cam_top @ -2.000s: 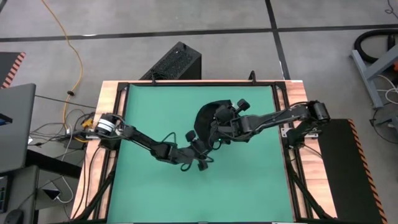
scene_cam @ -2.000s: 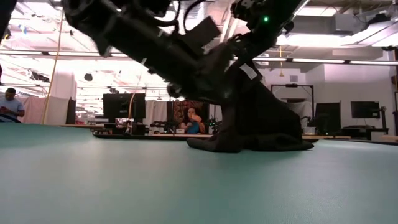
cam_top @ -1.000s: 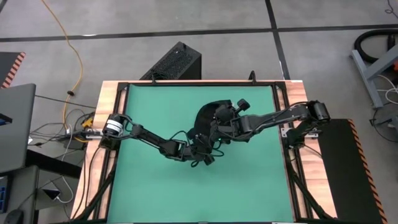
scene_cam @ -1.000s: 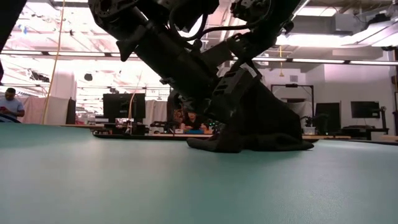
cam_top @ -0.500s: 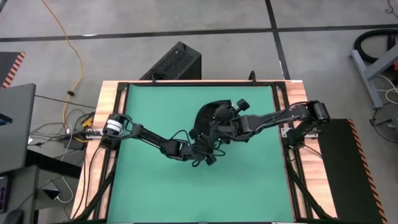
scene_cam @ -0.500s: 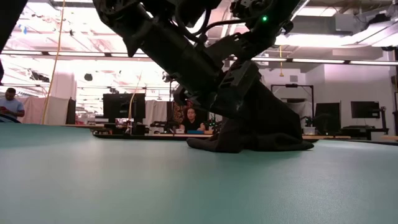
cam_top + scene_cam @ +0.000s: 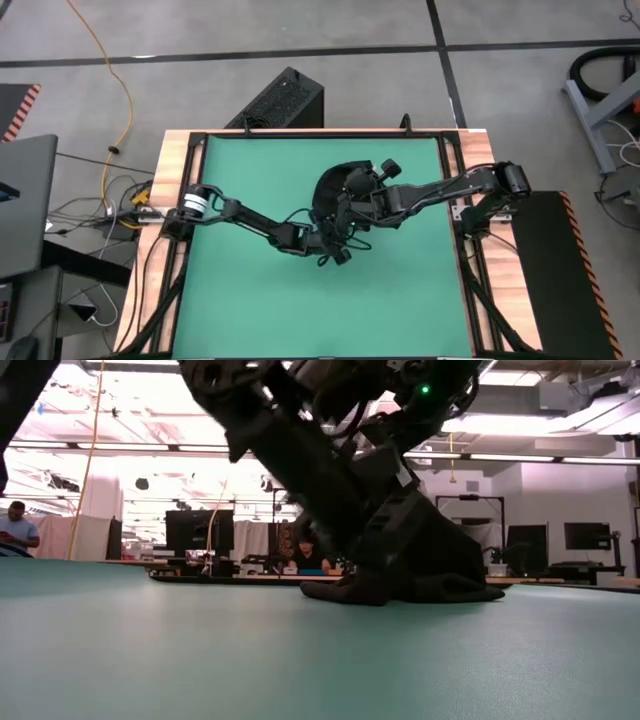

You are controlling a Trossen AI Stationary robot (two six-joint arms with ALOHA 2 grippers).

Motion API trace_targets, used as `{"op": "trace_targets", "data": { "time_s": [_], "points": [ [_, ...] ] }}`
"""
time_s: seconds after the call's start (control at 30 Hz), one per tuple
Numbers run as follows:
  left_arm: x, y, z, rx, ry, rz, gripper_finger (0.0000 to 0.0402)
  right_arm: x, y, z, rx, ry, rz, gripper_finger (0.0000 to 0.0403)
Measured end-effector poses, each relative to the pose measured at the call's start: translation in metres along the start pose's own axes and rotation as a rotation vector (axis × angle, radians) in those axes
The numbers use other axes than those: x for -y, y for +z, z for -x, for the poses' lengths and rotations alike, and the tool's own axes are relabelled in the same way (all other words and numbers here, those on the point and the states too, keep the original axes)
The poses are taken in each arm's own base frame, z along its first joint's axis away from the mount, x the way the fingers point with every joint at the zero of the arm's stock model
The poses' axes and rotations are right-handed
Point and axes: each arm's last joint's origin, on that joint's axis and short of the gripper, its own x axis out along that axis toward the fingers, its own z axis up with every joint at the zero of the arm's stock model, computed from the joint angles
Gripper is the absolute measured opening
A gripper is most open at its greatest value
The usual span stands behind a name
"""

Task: Roll towel
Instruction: Fold the black towel

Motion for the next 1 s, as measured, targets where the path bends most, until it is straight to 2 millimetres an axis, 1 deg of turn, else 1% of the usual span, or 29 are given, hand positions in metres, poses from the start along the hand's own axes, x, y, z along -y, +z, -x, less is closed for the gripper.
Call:
{"op": "trace_targets", "data": {
  "time_s": [0.13, 0.2, 0.23, 0.3, 0.5, 0.57, 0.6, 0.63, 0.67, 0.73, 0.8, 0.87, 0.93, 1.0],
  "points": [
    [0.003, 0.010, 0.007, -0.009, 0.052, -0.100, 0.0054, 0.001, 0.000, -0.001, -0.003, -0.003, 0.006, 0.0002],
    [0.005, 0.010, 0.014, -0.034, 0.088, -0.149, 0.0020, 0.001, -0.001, -0.001, -0.006, -0.004, 0.013, 0.0002],
    [0.006, 0.009, 0.018, -0.046, 0.104, -0.167, 0.0010, 0.001, -0.001, -0.001, -0.008, -0.005, 0.020, 0.0002],
    [0.006, 0.009, 0.026, -0.058, 0.139, -0.175, 0.0005, 0.001, -0.001, -0.001, -0.009, -0.006, 0.022, 0.0002],
    [-0.002, 0.011, 0.046, -0.077, 0.288, -0.179, 0.0000, 0.002, -0.002, -0.001, -0.011, -0.007, 0.033, 0.0002],
    [-0.001, 0.013, 0.050, -0.054, 0.295, -0.147, 0.0000, 0.002, -0.003, -0.001, -0.015, -0.008, 0.044, 0.0002],
    [0.001, 0.015, 0.051, -0.053, 0.269, -0.171, 0.0000, 0.002, -0.003, -0.001, -0.018, -0.009, 0.052, 0.0002],
    [0.003, 0.016, 0.050, -0.069, 0.205, -0.240, 0.0000, 0.003, -0.003, -0.002, -0.020, -0.010, 0.057, 0.0002],
    [0.007, 0.016, 0.049, -0.100, 0.102, -0.355, 0.0000, 0.003, -0.004, -0.002, -0.021, -0.011, 0.061, 0.0002],
    [0.012, 0.010, 0.045, -0.157, -0.136, -0.634, 0.0000, 0.003, -0.004, -0.002, -0.024, -0.012, 0.068, 0.0002],
    [0.016, 0.002, 0.043, -0.175, -0.301, -0.895, 0.0003, 0.003, -0.005, -0.001, -0.026, -0.010, 0.072, 0.0002],
    [0.016, -0.002, 0.041, -0.162, -0.352, -1.107, 0.0010, 0.003, -0.005, -0.001, -0.031, -0.003, 0.075, 0.0002],
    [0.015, 0.000, 0.037, -0.116, -0.363, -1.261, 0.0022, 0.003, -0.005, -0.001, -0.038, 0.009, 0.077, 0.0002],
    [0.013, 0.002, 0.035, -0.088, -0.381, -1.379, 0.0038, 0.003, -0.006, -0.001, -0.044, 0.014, 0.083, 0.0002]
  ]
}}
